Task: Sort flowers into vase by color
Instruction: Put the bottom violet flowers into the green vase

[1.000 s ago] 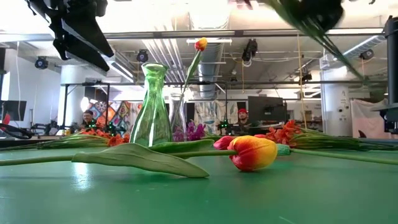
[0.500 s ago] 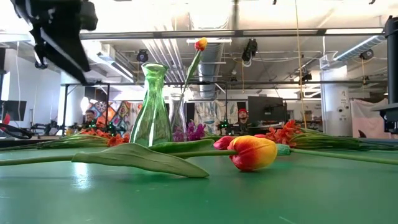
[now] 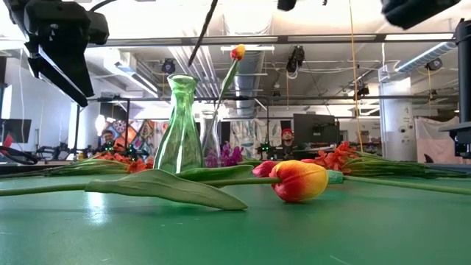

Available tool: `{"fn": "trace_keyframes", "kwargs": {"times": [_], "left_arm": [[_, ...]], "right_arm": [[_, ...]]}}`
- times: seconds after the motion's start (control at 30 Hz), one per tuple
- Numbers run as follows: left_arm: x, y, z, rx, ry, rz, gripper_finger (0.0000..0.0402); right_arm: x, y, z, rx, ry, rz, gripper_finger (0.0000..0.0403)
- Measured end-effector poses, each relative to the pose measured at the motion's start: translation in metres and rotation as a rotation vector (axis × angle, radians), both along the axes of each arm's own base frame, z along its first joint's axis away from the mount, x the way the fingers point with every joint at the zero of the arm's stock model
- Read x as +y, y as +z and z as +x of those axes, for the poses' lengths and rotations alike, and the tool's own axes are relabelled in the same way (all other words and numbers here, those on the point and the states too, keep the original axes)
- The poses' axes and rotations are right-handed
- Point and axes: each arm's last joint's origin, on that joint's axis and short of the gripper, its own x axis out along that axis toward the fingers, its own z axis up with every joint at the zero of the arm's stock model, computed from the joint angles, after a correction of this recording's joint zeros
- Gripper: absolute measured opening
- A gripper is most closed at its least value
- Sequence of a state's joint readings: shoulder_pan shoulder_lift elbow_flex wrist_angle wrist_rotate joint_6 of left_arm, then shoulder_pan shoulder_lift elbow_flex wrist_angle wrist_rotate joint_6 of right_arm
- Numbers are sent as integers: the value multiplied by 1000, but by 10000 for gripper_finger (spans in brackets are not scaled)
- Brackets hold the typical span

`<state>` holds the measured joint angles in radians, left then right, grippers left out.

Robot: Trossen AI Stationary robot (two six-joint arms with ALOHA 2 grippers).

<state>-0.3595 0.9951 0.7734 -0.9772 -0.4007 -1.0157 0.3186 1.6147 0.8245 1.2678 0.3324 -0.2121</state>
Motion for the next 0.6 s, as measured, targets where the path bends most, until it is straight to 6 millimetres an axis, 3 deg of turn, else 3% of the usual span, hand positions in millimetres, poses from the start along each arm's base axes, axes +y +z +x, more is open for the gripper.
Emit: {"fn": "trace_keyframes", "kwargs": {"times": [0.6], "left_arm": [[2,1,0,-19,35,51,252]], "right_arm": [[-11,-30,25,78,-37,11,28]]}}
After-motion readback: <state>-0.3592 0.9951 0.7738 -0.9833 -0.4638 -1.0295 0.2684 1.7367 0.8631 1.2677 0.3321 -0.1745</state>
